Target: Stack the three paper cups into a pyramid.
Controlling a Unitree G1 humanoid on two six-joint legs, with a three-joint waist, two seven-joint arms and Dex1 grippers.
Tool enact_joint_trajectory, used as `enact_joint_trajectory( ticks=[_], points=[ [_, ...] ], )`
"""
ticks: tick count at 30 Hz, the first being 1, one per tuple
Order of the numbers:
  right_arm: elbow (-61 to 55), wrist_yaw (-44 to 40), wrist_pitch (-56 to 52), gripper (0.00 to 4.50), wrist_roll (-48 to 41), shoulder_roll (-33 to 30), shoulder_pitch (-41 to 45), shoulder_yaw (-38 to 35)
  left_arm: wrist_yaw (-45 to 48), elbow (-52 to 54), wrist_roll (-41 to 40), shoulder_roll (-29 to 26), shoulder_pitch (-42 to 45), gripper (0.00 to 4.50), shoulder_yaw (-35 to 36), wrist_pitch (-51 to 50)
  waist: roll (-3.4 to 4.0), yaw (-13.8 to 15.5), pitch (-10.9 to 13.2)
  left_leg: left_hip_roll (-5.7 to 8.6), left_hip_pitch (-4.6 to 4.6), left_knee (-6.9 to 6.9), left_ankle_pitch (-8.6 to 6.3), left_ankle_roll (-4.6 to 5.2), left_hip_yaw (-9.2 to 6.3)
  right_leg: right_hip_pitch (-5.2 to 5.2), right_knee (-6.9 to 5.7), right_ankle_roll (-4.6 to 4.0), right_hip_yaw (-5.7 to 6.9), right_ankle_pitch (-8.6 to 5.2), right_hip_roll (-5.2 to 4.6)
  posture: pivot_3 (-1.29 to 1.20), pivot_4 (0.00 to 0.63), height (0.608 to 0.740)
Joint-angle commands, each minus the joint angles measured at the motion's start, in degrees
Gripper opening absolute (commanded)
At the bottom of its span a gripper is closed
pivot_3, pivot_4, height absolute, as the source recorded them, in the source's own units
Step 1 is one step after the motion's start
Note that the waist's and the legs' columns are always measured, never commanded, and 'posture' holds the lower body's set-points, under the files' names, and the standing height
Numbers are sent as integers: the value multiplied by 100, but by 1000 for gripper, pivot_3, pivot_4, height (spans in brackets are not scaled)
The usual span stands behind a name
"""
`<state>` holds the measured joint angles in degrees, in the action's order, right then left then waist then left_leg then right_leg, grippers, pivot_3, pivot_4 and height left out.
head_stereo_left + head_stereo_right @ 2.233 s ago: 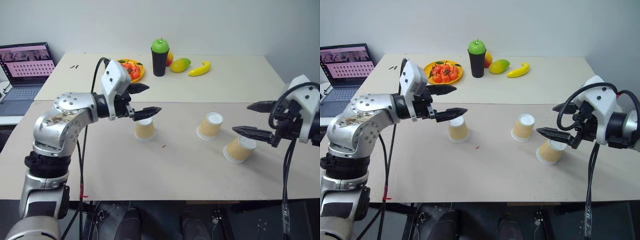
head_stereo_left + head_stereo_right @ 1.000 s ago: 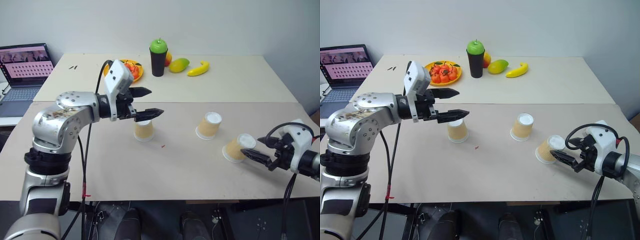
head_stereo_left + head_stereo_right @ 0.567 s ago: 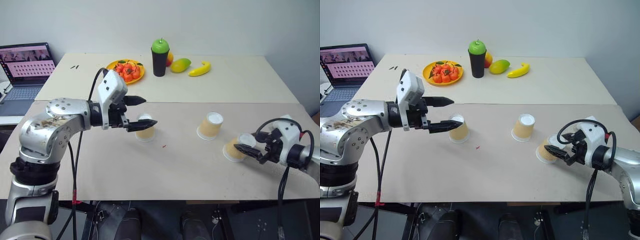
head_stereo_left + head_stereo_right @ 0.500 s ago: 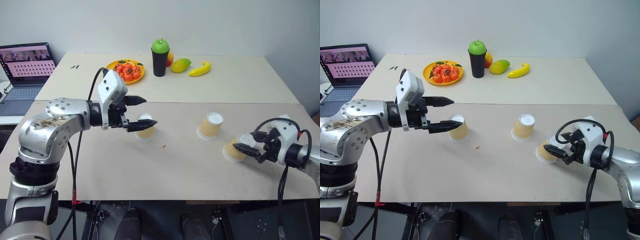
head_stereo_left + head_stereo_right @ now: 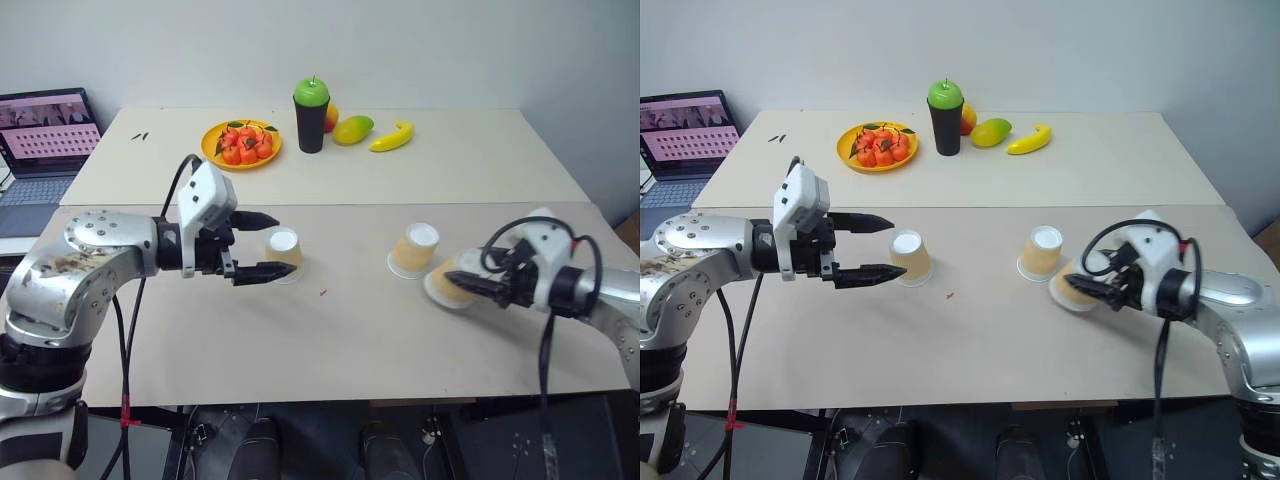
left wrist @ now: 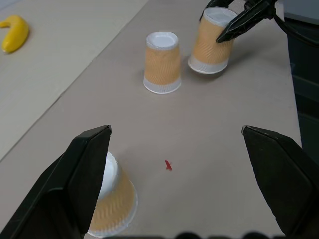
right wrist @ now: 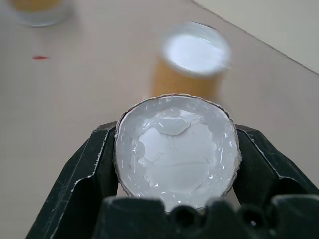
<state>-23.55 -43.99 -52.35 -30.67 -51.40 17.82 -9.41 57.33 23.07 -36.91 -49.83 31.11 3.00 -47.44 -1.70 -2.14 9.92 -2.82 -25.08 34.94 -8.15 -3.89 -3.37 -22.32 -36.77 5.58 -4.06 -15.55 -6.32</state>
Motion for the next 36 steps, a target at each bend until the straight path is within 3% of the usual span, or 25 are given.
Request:
enact_joint_trajectory(
  ticks=[1,8,11,16,22,26,33,36],
  points=[
    [-573,117,-454,3123,-289,-27,420,165,94,221,201,-93,-127,4500,-36,425,0,5,0,0,0,0,0,0,-2,0,0,-1,1,0,0,0,150,735],
    [-684,765,-1093,3123,-429,1106,1369,1236,-383,489,260,386,-71,4500,-297,421,-3,52,1,-1,-1,1,0,0,-7,-1,-2,-4,2,1,4,0,150,735],
    [-155,580,-515,3123,236,1368,1649,2346,-447,507,367,404,-56,4500,-333,468,-3,48,1,-1,-2,-3,0,0,-9,-3,-3,-9,3,1,5,0,150,735],
    [849,502,69,3123,843,1795,1990,2992,-598,502,495,467,47,4500,-398,509,-5,39,-1,0,-4,-1,0,0,-9,-5,-6,-9,4,1,5,0,150,735],
    [1426,236,561,3123,1258,1971,2222,3217,-703,673,451,393,-78,4500,-256,391,-6,-6,-2,-1,10,-1,2,-2,-11,4,-12,-8,4,1,6,0,150,735],
    [1544,49,677,4417,1289,2016,2276,3159,-735,700,451,337,-114,4500,-194,374,-6,-29,-1,-1,16,-1,3,-2,-11,4,-22,-8,3,1,7,0,150,735],
    [1302,-299,746,4469,1369,1888,2288,2984,-765,594,525,374,-56,4500,-282,456,-6,-23,-1,-1,9,-13,3,-2,-11,-4,-19,-12,3,-3,7,0,150,735],
    [714,-844,410,4469,808,1553,2246,2638,-755,522,583,413,-11,4500,-348,510,-5,-15,1,-1,4,-14,3,-2,-11,-9,-19,-12,3,-4,7,0,150,735]
  ],
)
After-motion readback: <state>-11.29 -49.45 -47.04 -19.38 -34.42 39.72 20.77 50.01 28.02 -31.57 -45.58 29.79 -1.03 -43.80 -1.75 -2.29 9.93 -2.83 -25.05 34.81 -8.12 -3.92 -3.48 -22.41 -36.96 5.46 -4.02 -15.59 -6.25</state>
